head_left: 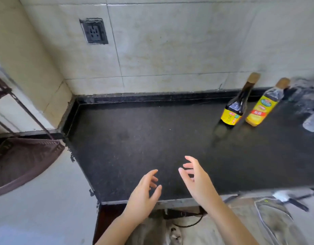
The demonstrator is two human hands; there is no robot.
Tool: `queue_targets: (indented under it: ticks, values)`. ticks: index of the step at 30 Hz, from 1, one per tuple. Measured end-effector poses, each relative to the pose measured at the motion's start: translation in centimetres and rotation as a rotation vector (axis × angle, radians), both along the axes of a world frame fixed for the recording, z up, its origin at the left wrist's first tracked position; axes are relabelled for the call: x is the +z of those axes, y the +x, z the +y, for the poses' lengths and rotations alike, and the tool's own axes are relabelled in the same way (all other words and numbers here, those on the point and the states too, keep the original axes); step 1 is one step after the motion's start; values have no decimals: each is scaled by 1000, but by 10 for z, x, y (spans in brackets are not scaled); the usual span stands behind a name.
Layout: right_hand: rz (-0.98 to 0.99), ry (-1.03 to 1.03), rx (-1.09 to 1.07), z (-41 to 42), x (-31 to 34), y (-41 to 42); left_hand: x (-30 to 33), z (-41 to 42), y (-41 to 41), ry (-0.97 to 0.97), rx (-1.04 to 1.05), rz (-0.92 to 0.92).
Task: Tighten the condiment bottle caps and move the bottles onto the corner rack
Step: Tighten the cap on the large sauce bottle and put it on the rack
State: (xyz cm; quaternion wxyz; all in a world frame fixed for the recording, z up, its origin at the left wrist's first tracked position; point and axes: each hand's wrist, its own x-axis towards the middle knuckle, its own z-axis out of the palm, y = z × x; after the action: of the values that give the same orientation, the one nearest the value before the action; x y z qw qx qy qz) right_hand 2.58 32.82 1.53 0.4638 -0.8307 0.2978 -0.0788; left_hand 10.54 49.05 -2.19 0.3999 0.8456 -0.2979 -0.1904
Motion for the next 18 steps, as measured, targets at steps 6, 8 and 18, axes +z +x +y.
queue_targets:
  ticks: [6,8,18]
  values:
    - [-3,23,-300,-35,-4,-82,3,-57,-34,9,-253,32]
    - [-13,25,-361,-48,-5,-105,4,-77,-43,12,-286,25]
    - [-12,-16,-383,-162,-5,-195,2,-205,-134,-5,-338,-15]
